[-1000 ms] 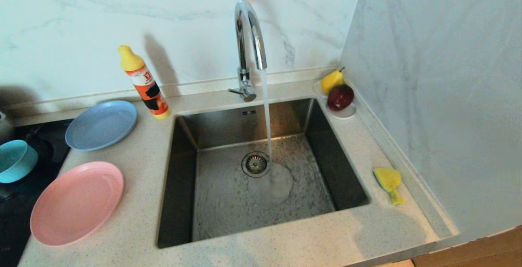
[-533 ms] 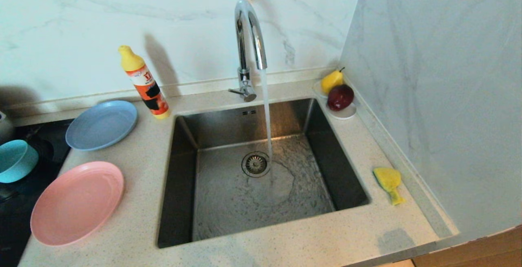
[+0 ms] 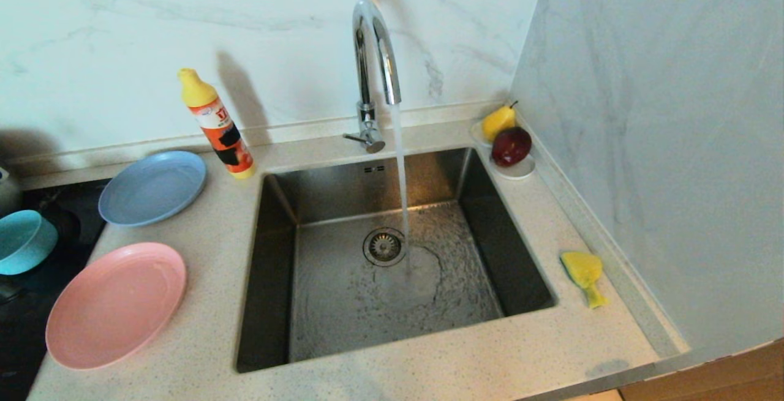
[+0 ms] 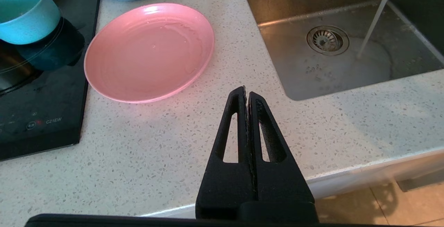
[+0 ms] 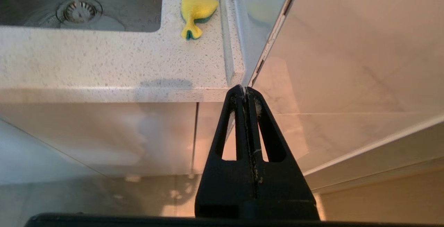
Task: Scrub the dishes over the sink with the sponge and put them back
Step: Turn off the faucet
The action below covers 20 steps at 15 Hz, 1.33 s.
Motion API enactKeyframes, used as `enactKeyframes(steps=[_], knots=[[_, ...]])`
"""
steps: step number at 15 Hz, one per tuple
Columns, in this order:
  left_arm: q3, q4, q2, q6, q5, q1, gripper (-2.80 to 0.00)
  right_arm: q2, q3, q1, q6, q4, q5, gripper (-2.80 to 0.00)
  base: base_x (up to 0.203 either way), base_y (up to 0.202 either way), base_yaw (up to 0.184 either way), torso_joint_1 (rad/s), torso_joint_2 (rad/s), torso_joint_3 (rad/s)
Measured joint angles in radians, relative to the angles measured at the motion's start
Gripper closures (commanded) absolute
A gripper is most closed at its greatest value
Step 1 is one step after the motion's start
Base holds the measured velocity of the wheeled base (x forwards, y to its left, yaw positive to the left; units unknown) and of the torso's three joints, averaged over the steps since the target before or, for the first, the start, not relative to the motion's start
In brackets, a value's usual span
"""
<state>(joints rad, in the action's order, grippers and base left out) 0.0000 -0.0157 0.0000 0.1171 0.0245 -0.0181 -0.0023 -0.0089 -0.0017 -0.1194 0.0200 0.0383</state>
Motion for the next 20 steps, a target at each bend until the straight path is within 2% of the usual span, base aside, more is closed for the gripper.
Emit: enactKeyframes(steps=[2, 4, 20], knots=[[0.000, 0.000, 0.000, -0.002, 0.000, 0.000, 0.00, 0.000, 0.001, 0.000, 0.057, 0.001, -0.011, 0.00, 0.000, 0.000, 0.000, 0.000, 0.00, 0.000], [0.000, 0.001, 0.000, -0.002, 0.000, 0.000, 0.00, 0.000, 0.002, 0.000, 0.072, 0.001, -0.016, 0.00, 0.000, 0.000, 0.000, 0.000, 0.00, 0.000], [0.000, 0.001, 0.001, 0.002, 0.000, 0.000, 0.00, 0.000, 0.001, 0.000, 0.073, 0.003, -0.016, 0.00, 0.000, 0.000, 0.000, 0.000, 0.00, 0.000]])
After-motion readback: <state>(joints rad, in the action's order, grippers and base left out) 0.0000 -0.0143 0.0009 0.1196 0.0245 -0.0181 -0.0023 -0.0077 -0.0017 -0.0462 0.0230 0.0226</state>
